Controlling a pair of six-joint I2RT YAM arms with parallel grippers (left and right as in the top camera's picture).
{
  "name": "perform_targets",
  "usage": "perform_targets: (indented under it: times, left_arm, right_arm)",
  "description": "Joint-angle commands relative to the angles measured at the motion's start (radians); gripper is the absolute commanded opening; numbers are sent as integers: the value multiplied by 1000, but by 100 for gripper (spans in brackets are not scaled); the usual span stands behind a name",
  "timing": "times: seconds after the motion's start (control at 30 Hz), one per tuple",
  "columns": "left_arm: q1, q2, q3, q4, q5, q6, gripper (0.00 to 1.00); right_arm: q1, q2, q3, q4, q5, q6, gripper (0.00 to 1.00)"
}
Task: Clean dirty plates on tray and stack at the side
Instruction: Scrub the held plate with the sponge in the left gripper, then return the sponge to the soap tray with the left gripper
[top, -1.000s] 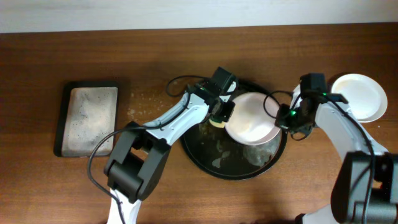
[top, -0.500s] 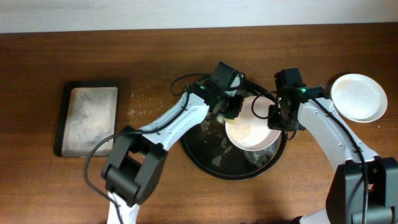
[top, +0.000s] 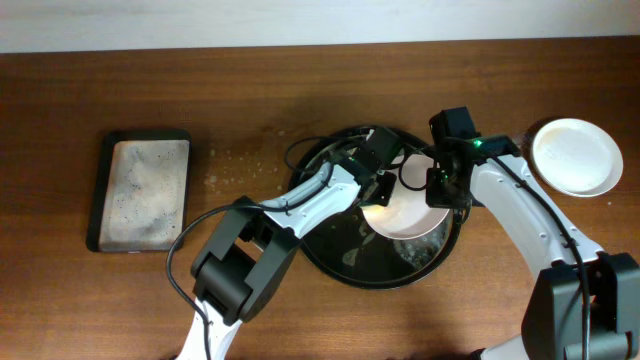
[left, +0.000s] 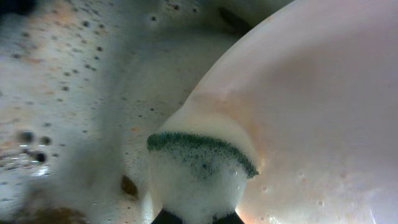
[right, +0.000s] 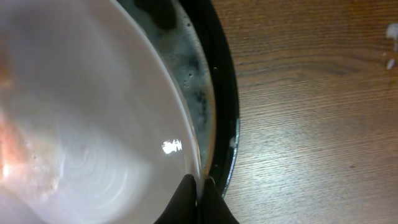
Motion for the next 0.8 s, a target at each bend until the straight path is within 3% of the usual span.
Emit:
perform_targets:
  times: [0.0, 0.37, 0.67, 0.77]
  left_arm:
    - [23, 35, -2, -23, -230, -9, 0]
    - [43, -22, 117, -175, -277, -10, 0]
    - [121, -204, 116, -175, 53, -1, 0]
    - [164, -214, 116, -175, 134, -2, 0]
  right_arm:
    - [3, -17, 33, -37, 49, -12, 4]
    - [2, -17, 81, -93, 105, -11, 4]
    - [9, -58, 261, -193, 160, -41, 4]
    - [103, -79, 301, -219, 375, -109, 4]
